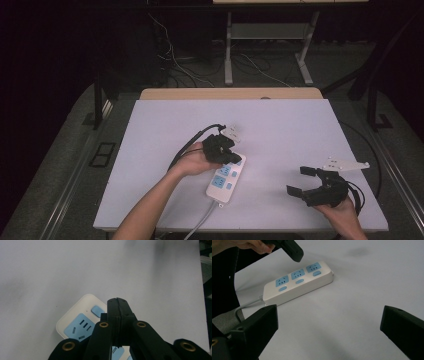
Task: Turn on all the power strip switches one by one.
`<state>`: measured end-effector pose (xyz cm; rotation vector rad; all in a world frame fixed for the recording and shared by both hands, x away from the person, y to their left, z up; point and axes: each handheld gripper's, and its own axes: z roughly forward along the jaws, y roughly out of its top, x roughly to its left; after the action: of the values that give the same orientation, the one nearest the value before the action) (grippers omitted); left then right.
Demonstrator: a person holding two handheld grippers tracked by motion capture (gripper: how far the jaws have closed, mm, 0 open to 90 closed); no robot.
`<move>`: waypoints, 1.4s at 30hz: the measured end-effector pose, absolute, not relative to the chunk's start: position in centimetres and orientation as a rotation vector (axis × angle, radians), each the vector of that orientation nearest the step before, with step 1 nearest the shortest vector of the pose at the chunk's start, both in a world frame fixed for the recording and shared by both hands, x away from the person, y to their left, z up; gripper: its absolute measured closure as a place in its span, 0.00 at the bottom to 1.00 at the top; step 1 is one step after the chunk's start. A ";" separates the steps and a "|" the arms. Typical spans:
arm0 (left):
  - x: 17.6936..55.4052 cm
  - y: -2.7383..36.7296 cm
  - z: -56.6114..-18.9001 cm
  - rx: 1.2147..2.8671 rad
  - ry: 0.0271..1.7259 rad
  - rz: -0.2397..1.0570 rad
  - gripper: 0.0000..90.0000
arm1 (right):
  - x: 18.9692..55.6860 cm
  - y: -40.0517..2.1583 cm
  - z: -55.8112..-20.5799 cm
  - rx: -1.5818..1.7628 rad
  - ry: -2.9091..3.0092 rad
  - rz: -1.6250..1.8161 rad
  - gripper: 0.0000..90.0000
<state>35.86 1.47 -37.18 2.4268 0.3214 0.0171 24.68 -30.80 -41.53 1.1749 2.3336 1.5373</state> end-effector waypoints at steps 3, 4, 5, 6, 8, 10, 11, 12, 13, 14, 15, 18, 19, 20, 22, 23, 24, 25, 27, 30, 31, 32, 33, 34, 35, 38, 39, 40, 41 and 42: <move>36.2 1.3 -37.0 2.427 0.324 0.020 0.99 | 24.7 -30.8 -41.5 1.177 2.332 1.538 0.01; 36.3 1.3 -37.0 2.426 0.323 0.022 0.99 | 24.7 -30.8 -41.5 1.177 2.332 1.539 0.01; 36.3 1.2 -36.9 2.424 0.327 0.022 0.99 | 24.7 -30.8 -41.5 1.178 2.332 1.540 0.01; 36.4 1.1 -37.0 2.423 0.326 0.022 0.99 | 24.7 -30.8 -41.5 1.179 2.331 1.539 0.01; 36.6 1.1 -37.1 2.421 0.328 0.017 0.99 | 24.7 -30.8 -41.5 1.178 2.331 1.541 0.01; 36.7 0.9 -37.3 2.424 0.330 0.014 0.99 | 24.7 -30.8 -41.5 1.178 2.330 1.541 0.01; 36.7 0.9 -37.5 2.427 0.333 0.013 0.99 | 24.7 -30.8 -41.5 1.177 2.329 1.542 0.01; 36.8 0.8 -37.6 2.434 0.335 0.013 0.99 | 24.7 -30.9 -41.5 1.179 2.329 1.542 0.01; 36.8 0.7 -37.7 2.435 0.331 0.014 0.99 | 24.7 -30.9 -41.5 1.177 2.329 1.542 0.01; 36.9 0.6 -37.8 2.440 0.332 0.016 0.99 | 24.7 -30.9 -41.5 1.175 2.328 1.543 0.01; 36.9 0.6 -37.9 2.443 0.331 0.019 0.99 | 24.7 -30.9 -41.5 1.175 2.329 1.543 0.01; 37.0 0.3 -38.3 2.457 0.327 0.015 0.99 | 24.7 -30.9 -41.5 1.176 2.330 1.544 0.01; 37.1 0.3 -38.4 2.458 0.329 0.013 0.99 | 24.7 -30.8 -41.5 1.174 2.330 1.543 0.01; 37.1 0.2 -38.5 2.455 0.334 0.012 0.99 | 24.7 -30.8 -41.5 1.175 2.331 1.543 0.01; 37.3 0.1 -38.7 2.461 0.337 0.012 0.99 | 24.7 -30.8 -41.5 1.174 2.332 1.543 0.01; 37.3 0.1 -38.8 2.462 0.340 0.011 0.99 | 24.7 -30.9 -41.5 1.174 2.332 1.543 0.01; 37.4 0.0 -38.9 2.464 0.341 0.008 0.99 | 24.7 -30.9 -41.5 1.174 2.331 1.544 0.01; 37.5 0.0 -39.0 2.463 0.342 0.008 0.99 | 24.7 -30.9 -41.5 1.172 2.331 1.545 0.01; 37.5 -0.1 -39.2 2.466 0.344 0.005 0.99 | 24.7 -30.9 -41.5 1.172 2.331 1.545 0.01; 37.7 -0.3 -39.6 2.474 0.344 0.006 0.99 | 24.7 -30.9 -41.5 1.171 2.331 1.545 0.01; 37.7 -0.3 -39.7 2.475 0.346 0.004 0.99 | 24.7 -30.9 -41.5 1.173 2.332 1.545 0.01; 37.8 -0.3 -39.8 2.476 0.346 0.003 0.99 | 24.7 -30.9 -41.5 1.172 2.332 1.545 0.01; 37.8 -0.4 -39.9 2.477 0.347 0.006 0.99 | 24.7 -30.9 -41.5 1.172 2.332 1.545 0.01; 37.9 -0.4 -40.0 2.481 0.348 0.004 0.99 | 24.7 -30.9 -41.5 1.171 2.332 1.545 0.01; 37.9 -0.4 -40.0 2.480 0.350 0.001 0.99 | 24.7 -30.9 -41.5 1.172 2.332 1.545 0.01; 38.0 -0.4 -40.3 2.482 0.356 0.000 0.99 | 24.7 -30.9 -41.5 1.171 2.332 1.545 0.01; 38.0 -0.4 -40.3 2.485 0.356 -0.002 0.99 | 24.7 -30.9 -41.5 1.173 2.332 1.545 0.01; 38.1 -0.5 -40.4 2.488 0.354 0.002 0.99 | 24.7 -30.9 -41.5 1.169 2.331 1.545 0.01; 38.1 -0.4 -40.4 2.484 0.355 0.000 0.99 | 24.7 -30.9 -41.5 1.171 2.331 1.545 0.01; 38.1 -0.4 -40.5 2.479 0.357 -0.006 0.99 | 24.7 -30.9 -41.5 1.171 2.331 1.545 0.01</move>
<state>38.07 -0.42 -40.50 2.4787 0.3574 -0.0062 24.68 -30.93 -41.50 1.1709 2.3308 1.5450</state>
